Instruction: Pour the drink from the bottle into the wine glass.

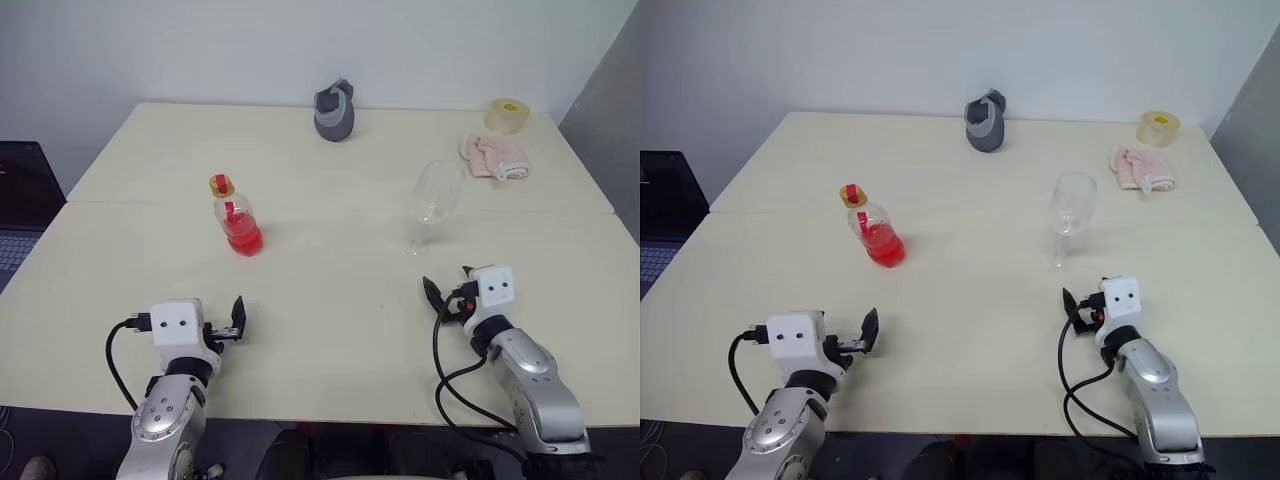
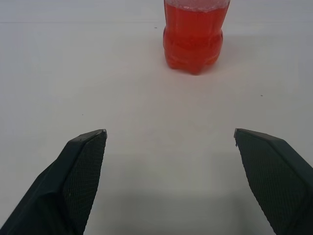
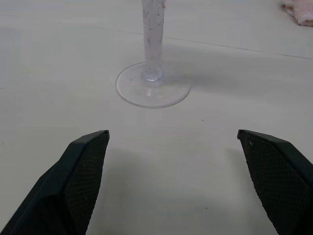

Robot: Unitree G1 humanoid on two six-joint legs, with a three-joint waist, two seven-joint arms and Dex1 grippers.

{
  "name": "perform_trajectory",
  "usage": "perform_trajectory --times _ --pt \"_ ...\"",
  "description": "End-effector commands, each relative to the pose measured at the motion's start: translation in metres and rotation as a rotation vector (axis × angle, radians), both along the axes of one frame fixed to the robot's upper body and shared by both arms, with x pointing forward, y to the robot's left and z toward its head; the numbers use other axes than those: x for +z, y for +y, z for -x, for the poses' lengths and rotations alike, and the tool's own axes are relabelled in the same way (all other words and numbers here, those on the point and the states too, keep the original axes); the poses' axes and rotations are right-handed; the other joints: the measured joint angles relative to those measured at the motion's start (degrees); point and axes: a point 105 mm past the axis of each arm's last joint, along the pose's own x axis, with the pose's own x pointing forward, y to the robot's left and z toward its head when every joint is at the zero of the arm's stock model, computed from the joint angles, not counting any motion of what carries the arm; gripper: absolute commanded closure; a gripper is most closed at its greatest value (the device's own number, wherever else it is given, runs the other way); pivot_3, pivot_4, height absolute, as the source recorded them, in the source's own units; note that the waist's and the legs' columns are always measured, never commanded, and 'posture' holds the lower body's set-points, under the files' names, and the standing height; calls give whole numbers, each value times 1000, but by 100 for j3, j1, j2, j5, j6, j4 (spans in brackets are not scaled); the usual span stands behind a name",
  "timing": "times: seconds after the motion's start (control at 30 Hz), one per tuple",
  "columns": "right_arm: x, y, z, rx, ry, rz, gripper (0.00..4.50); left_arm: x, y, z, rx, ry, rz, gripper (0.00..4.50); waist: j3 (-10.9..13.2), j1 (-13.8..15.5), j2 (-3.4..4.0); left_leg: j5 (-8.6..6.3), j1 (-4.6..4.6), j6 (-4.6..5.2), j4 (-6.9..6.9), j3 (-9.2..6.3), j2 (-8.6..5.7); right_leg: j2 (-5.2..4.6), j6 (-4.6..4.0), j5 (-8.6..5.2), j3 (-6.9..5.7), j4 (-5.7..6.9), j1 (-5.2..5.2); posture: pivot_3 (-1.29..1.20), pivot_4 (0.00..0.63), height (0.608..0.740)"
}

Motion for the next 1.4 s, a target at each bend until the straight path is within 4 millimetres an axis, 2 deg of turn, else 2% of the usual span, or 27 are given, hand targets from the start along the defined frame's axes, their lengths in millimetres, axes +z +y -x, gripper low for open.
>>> perform_trajectory --times 0.03,0.17,0.37,0.53,1.07,1.4 --pt "16 0 2 0 -54 -21 0 10 3 2 9 -7 -28 22 0 -2 0 0 0 0 0 0 0 0 0 0 0 0 0 0 150 740" --pt "18 0 2 -1 -60 -23 0 18 6 1 11 -52 -29 22 0 0 0 0 0 0 0 -1 1 0 0 0 -1 0 0 0 150 740" --pt "21 -1 1 -3 -71 -13 0 24 -2 -1 -47 -86 -33 22 0 -1 0 0 0 0 0 1 0 0 0 0 -1 0 0 0 150 740" --pt "22 -1 -1 4 -73 -17 0 32 -1 -3 -54 -135 -33 22 0 -1 0 0 0 0 0 1 0 0 0 0 -1 0 0 0 150 740" --pt "22 5 3 41 -82 -1 0 28 -3 0 -111 -118 -24 22 0 -2 0 0 0 0 1 0 0 0 0 0 -1 1 0 0 150 740" --pt "22 10 0 40 -82 -18 0 32 14 -33 -178 -152 -124 22 -1 -2 1 1 6 2 5 0 -1 0 -1 1 -5 14 0 0 150 740"
